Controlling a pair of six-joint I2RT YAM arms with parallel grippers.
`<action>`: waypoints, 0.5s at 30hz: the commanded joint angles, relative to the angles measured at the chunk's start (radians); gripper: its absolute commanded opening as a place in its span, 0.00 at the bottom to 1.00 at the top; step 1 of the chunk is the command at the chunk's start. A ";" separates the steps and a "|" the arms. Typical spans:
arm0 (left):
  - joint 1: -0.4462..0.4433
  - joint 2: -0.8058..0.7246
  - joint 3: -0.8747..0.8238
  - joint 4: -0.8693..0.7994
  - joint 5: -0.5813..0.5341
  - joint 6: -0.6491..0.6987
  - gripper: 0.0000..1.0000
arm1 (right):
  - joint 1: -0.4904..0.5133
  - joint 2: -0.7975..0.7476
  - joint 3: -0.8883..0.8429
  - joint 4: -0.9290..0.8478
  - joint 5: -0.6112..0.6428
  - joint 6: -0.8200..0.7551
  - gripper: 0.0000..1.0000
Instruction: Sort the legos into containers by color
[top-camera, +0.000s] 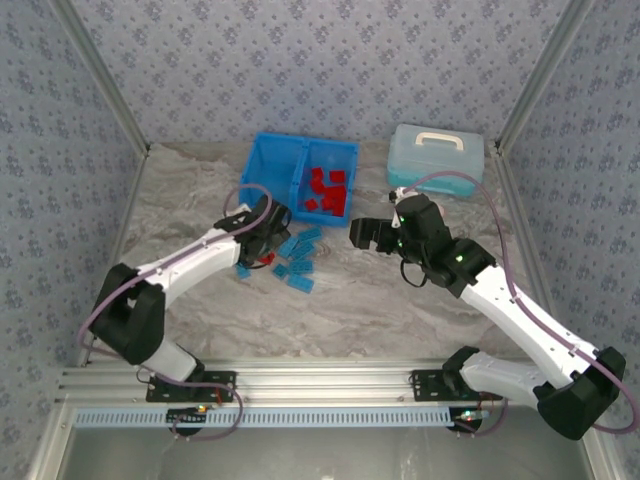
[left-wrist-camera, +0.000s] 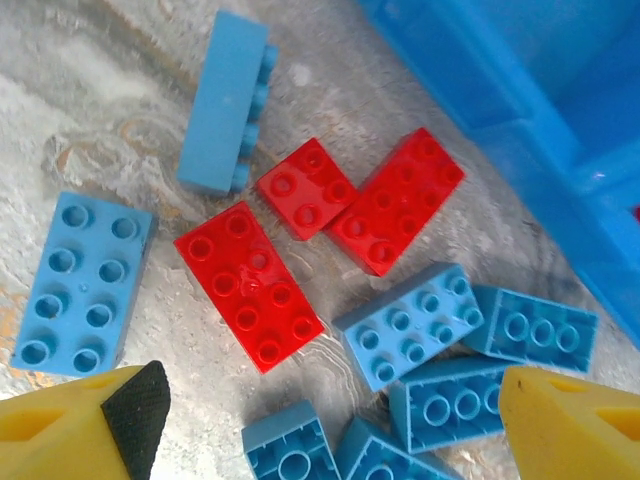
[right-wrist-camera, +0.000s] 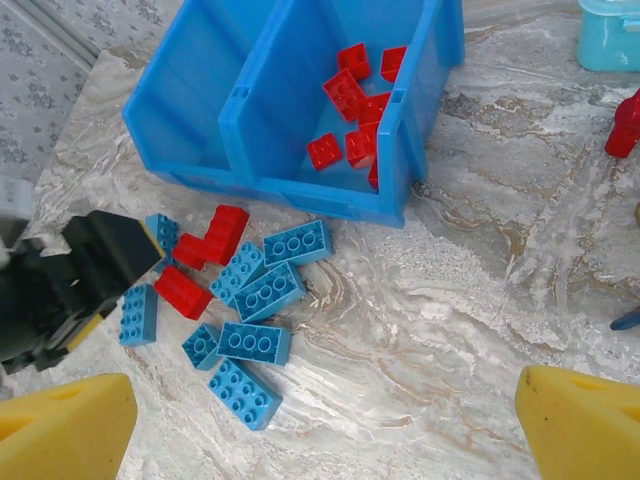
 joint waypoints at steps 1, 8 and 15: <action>0.027 0.048 0.021 -0.028 0.053 -0.133 0.88 | 0.009 -0.008 0.033 -0.014 0.010 0.017 1.00; 0.047 0.138 0.062 -0.036 0.056 -0.138 0.78 | 0.009 -0.009 0.032 -0.019 0.020 0.011 1.00; 0.072 0.216 0.069 -0.014 0.091 -0.133 0.62 | 0.009 -0.008 0.046 -0.039 0.032 0.000 1.00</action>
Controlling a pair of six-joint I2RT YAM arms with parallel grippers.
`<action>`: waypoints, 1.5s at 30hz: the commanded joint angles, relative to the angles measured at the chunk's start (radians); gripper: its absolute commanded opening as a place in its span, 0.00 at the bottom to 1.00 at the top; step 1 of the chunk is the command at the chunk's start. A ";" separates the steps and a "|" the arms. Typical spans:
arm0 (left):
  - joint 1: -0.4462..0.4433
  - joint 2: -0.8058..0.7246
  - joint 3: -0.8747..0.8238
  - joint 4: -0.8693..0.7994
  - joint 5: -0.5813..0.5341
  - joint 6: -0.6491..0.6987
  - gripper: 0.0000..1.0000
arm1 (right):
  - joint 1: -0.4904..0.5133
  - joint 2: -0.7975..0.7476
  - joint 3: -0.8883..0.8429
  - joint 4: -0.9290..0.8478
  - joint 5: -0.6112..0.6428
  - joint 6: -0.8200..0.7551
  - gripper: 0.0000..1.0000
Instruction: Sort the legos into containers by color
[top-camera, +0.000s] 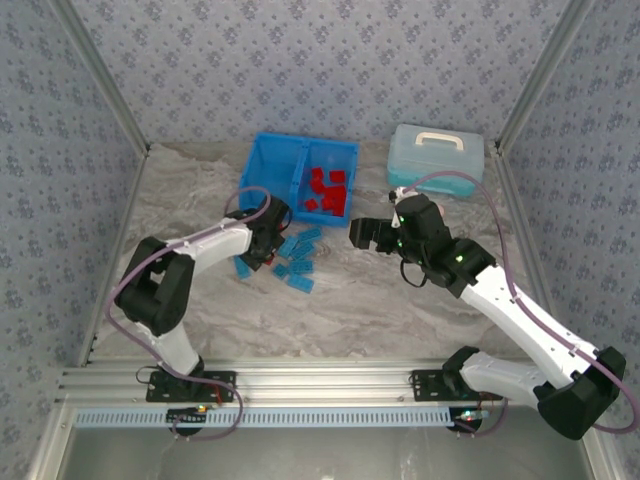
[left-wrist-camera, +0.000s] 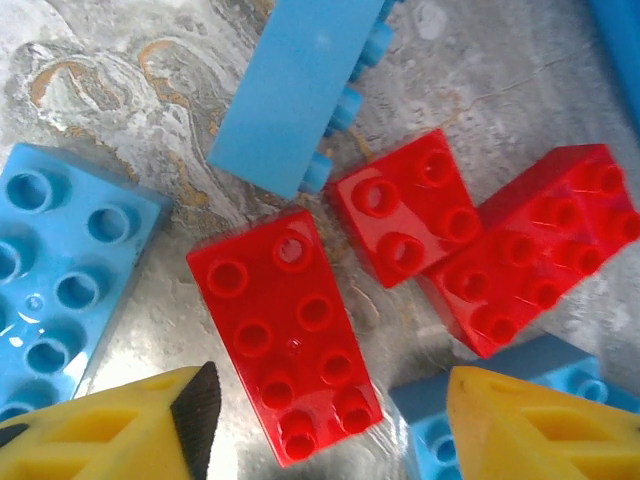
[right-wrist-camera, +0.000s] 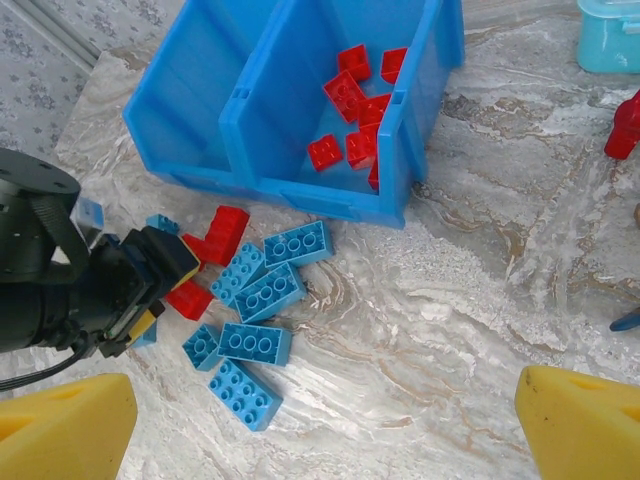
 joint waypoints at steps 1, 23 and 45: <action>0.014 0.031 0.025 -0.010 0.022 -0.009 0.62 | 0.009 -0.009 0.045 -0.040 0.027 -0.002 1.00; 0.029 -0.012 -0.036 -0.020 0.036 0.009 0.37 | 0.008 -0.010 0.054 -0.046 0.038 0.002 1.00; -0.134 -0.081 0.527 -0.110 -0.123 0.729 0.31 | 0.011 0.008 0.050 -0.015 0.041 0.013 1.00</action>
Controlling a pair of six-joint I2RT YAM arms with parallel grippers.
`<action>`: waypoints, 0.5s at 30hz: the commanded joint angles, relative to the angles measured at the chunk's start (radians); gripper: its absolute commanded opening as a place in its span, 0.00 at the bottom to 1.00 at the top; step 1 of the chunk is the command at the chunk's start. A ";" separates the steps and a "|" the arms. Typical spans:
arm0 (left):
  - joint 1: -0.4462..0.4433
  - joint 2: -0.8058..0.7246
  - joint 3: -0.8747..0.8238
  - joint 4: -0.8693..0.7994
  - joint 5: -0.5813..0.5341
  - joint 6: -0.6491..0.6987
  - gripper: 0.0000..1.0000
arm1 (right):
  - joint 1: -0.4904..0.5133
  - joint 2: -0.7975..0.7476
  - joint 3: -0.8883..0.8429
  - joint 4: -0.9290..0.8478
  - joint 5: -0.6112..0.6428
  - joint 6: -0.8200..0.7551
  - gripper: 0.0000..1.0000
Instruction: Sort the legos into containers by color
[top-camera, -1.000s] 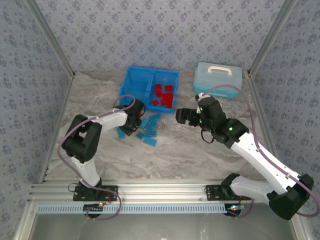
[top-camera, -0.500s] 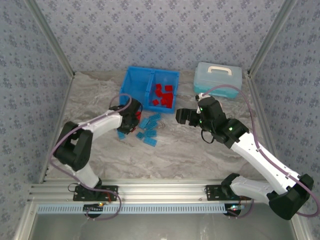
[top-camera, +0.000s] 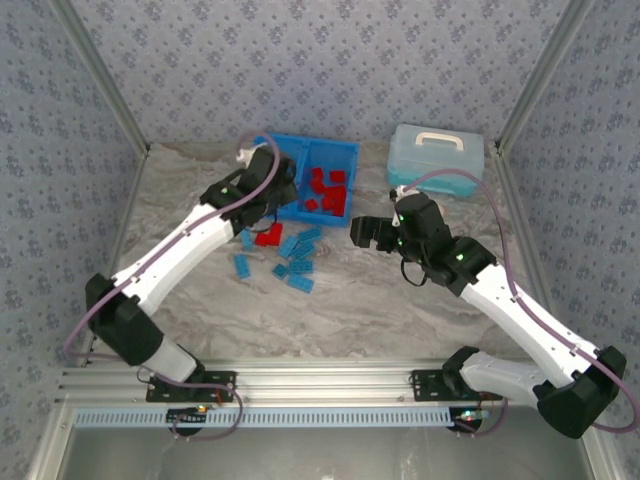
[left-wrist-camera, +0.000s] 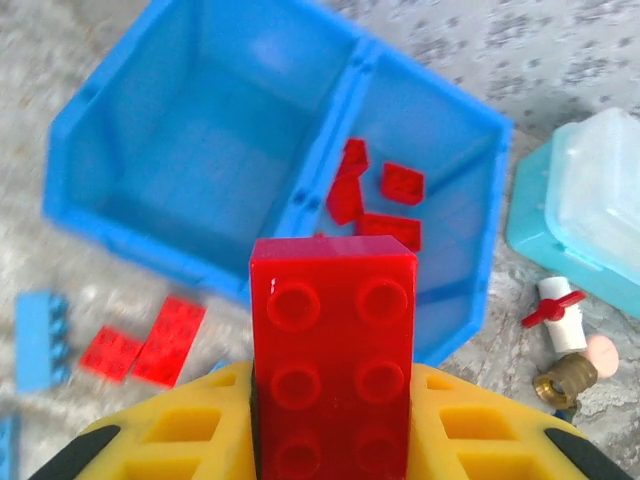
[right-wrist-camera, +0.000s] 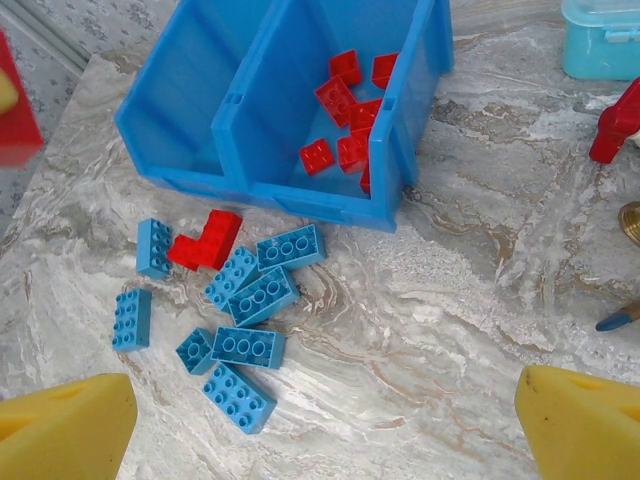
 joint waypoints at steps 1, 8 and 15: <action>-0.020 0.132 0.126 -0.033 -0.034 0.181 0.31 | 0.007 0.000 0.030 0.004 0.020 0.015 1.00; -0.026 0.434 0.454 -0.042 -0.070 0.334 0.31 | 0.014 -0.029 0.015 -0.010 0.034 0.017 1.00; -0.026 0.790 0.907 -0.209 -0.164 0.451 0.31 | 0.011 -0.059 -0.013 -0.009 0.044 0.012 1.00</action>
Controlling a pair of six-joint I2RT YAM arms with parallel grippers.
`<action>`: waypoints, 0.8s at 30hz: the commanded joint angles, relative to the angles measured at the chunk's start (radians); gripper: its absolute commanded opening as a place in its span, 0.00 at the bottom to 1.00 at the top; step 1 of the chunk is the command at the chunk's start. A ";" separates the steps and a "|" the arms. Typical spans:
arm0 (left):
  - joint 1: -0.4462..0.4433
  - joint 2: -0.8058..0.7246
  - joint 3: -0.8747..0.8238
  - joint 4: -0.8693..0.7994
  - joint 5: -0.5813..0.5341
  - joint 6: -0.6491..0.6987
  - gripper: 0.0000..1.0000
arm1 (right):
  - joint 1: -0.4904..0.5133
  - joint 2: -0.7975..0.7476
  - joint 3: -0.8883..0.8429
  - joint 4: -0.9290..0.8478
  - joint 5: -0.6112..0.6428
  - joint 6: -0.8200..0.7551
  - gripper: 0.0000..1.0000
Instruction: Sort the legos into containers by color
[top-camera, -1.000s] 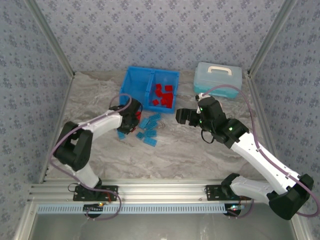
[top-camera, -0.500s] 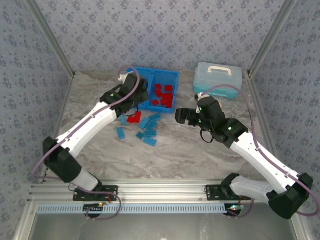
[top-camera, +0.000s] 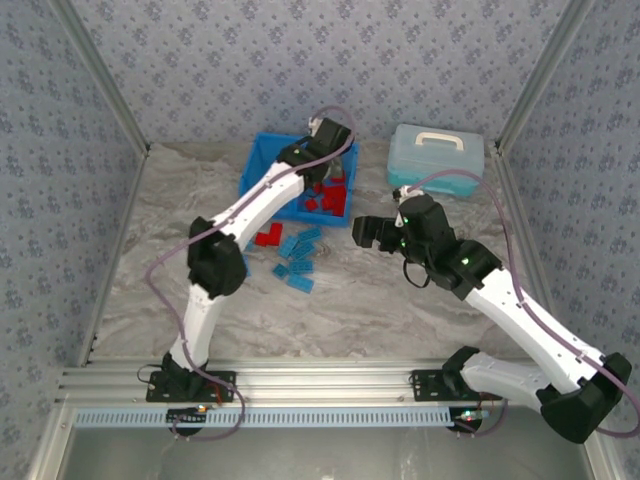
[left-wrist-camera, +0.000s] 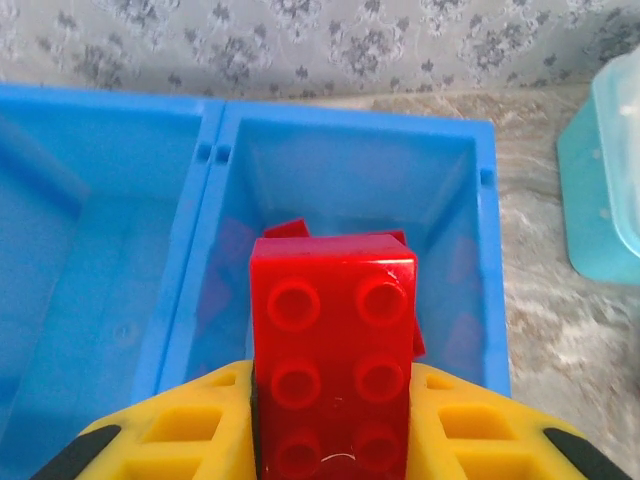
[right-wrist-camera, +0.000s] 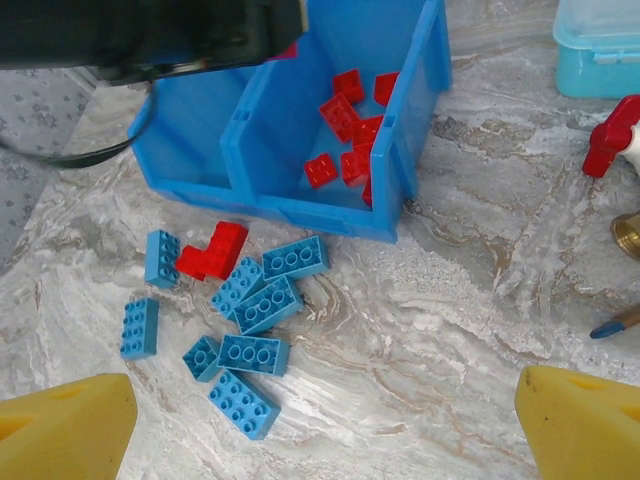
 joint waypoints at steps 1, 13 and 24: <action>-0.005 0.120 0.190 -0.111 -0.072 0.096 0.31 | 0.004 -0.018 -0.011 -0.009 0.027 0.009 1.00; 0.002 0.286 0.261 0.009 -0.100 0.133 0.37 | -0.007 -0.025 -0.019 -0.005 0.026 -0.023 1.00; 0.000 0.246 0.281 -0.017 -0.101 0.052 0.59 | -0.015 -0.036 -0.004 -0.015 0.018 -0.028 1.00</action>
